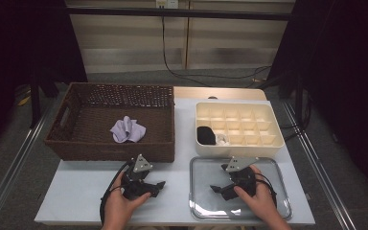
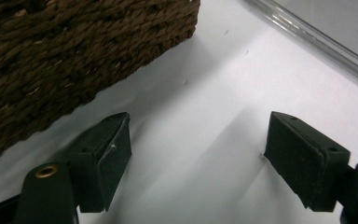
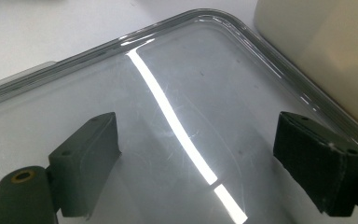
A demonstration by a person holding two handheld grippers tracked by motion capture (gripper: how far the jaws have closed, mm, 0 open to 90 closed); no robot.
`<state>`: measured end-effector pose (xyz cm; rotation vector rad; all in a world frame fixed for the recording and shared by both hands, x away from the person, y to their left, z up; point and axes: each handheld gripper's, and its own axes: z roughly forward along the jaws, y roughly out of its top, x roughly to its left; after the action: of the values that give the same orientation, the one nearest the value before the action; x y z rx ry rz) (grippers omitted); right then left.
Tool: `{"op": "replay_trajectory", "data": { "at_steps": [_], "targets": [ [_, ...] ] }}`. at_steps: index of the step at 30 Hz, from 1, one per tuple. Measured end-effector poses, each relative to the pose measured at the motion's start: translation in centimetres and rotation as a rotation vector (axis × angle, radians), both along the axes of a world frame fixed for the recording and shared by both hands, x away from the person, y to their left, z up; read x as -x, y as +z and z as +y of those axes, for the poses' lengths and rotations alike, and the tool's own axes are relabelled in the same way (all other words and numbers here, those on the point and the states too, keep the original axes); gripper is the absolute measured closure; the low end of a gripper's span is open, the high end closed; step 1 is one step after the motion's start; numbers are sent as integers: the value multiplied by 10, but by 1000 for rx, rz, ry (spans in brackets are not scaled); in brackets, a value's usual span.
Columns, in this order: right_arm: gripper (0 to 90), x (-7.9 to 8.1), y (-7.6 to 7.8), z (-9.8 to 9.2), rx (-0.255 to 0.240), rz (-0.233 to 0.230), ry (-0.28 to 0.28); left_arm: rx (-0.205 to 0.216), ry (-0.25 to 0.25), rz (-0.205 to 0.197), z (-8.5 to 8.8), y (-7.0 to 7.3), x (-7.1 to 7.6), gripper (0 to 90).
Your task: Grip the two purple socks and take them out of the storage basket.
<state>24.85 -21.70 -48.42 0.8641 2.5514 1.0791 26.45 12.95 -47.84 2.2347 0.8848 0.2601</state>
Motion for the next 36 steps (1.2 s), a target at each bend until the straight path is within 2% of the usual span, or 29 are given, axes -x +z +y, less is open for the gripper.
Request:
{"op": "replay_trajectory", "data": {
  "at_steps": [5, 12, 20, 29, 31, 36],
  "targets": [
    [135, 0, 0, 0, -1, 2, -2, -21, 4, 6, 10, 9, 1, 211],
    [135, 0, 0, 0, 0, 0, 0, -19, 9, 37, 23, 20, -3, 212],
    [135, 0, 0, 0, -1, -2, 1, -14, 13, 46, 36, 37, -7, 214],
    [135, 0, 0, 0, -1, -1, 1, 13, 18, 83, 46, 56, -15, 225],
    [135, 0, 0, 0, -1, -2, 1, 8, 20, 79, 47, 57, -16, 226],
    [135, 0, 0, 0, -1, 0, -1, 34, 22, 95, 50, 64, -19, 226]
  ]
}}
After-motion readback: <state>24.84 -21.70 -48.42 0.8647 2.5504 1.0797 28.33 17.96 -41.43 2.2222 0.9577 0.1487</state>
